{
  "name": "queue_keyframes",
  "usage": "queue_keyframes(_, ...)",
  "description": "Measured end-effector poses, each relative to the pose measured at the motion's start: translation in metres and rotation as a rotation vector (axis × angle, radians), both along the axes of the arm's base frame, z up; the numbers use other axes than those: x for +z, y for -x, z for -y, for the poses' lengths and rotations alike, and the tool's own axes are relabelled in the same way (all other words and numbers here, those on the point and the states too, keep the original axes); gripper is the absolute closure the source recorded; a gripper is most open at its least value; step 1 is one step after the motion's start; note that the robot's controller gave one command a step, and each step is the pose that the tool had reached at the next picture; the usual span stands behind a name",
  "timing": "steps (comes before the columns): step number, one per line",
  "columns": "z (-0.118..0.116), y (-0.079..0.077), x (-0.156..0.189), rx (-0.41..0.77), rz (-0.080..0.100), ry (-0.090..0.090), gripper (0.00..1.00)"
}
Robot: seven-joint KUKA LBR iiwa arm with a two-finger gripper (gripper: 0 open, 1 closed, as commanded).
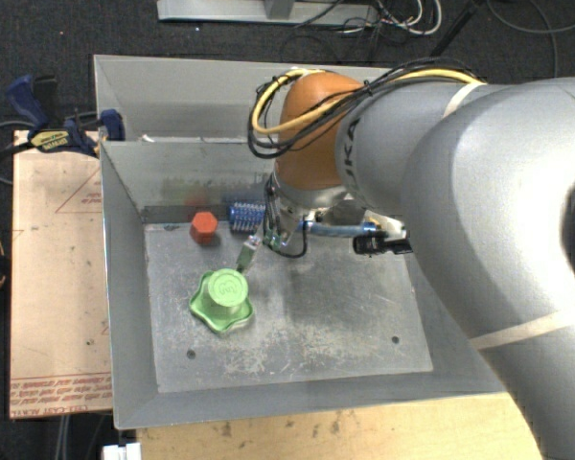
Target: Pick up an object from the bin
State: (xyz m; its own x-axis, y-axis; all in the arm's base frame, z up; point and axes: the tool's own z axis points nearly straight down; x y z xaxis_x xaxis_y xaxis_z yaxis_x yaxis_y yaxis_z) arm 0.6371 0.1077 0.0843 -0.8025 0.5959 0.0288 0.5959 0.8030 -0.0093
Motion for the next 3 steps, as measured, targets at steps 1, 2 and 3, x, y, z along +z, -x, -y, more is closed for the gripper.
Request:
queue_keyframes(1,-0.001,-0.002,0.001,-0.001,0.007,-0.003,1.00)
queue_keyframes(2,-0.008,-0.006,0.012,0.003,0.037,-0.004,1.00)
queue_keyframes(3,-0.010,-0.008,0.050,0.007,0.035,0.008,1.00)
